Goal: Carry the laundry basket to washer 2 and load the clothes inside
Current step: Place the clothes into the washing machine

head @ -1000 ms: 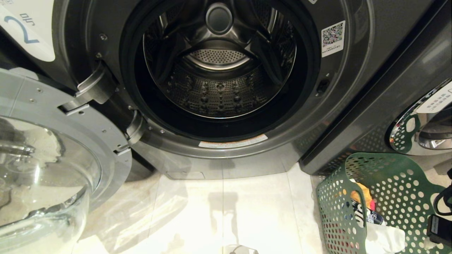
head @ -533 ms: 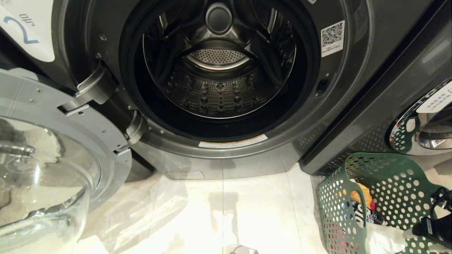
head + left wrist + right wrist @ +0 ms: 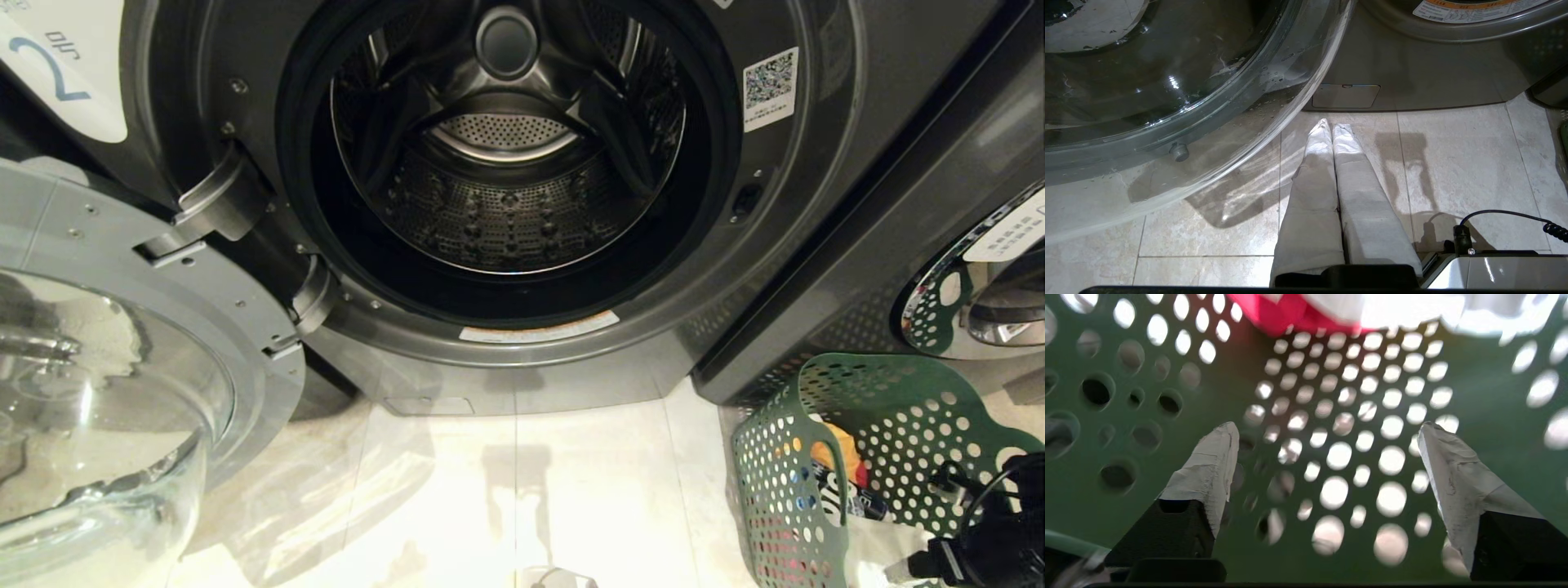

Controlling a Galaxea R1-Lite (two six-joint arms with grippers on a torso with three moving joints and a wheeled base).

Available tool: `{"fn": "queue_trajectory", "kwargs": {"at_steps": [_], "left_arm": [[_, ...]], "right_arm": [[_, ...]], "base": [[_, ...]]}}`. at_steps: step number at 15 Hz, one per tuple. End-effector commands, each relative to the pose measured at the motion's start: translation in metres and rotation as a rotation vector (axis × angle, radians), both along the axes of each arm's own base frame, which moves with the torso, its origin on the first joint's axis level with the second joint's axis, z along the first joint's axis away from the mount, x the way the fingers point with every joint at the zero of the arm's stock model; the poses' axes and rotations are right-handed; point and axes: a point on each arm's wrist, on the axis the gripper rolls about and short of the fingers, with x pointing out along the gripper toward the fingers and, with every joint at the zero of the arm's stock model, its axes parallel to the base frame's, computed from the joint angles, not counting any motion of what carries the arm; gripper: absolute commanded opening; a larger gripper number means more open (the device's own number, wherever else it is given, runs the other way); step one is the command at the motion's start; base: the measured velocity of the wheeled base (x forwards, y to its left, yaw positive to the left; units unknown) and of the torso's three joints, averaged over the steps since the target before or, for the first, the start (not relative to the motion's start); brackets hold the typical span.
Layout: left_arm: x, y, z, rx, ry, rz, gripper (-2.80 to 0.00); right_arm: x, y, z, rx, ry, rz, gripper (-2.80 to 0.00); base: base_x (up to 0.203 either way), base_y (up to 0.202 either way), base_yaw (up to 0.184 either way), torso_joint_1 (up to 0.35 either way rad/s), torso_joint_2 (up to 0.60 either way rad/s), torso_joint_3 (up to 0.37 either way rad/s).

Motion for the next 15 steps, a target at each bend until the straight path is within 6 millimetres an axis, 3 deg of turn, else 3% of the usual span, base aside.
{"fn": "queue_trajectory", "kwargs": {"at_steps": [1,6,12,15], "left_arm": [[0.000,0.000,0.000,0.000,-0.001,0.000,-2.80],[0.000,0.000,0.000,0.000,-0.001,0.002,-2.80],[0.000,0.000,0.000,0.000,-0.002,0.000,-2.80],[0.000,0.000,0.000,0.000,-0.001,0.000,-2.80]], "right_arm": [[0.011,0.006,-0.022,-0.009,-0.011,0.042,0.00],[0.052,0.003,-0.075,-0.173,-0.233,0.129,0.00],[0.090,-0.012,-0.087,-0.333,-0.472,0.155,0.00],[0.102,-0.018,-0.106,-0.350,-0.511,0.158,0.00]], "base": [[0.000,0.000,0.000,0.000,0.00,0.000],[0.000,0.000,0.000,0.000,0.00,0.000],[0.000,0.000,0.000,0.000,0.00,0.000],[0.000,0.000,0.000,0.000,0.00,0.000]]}}
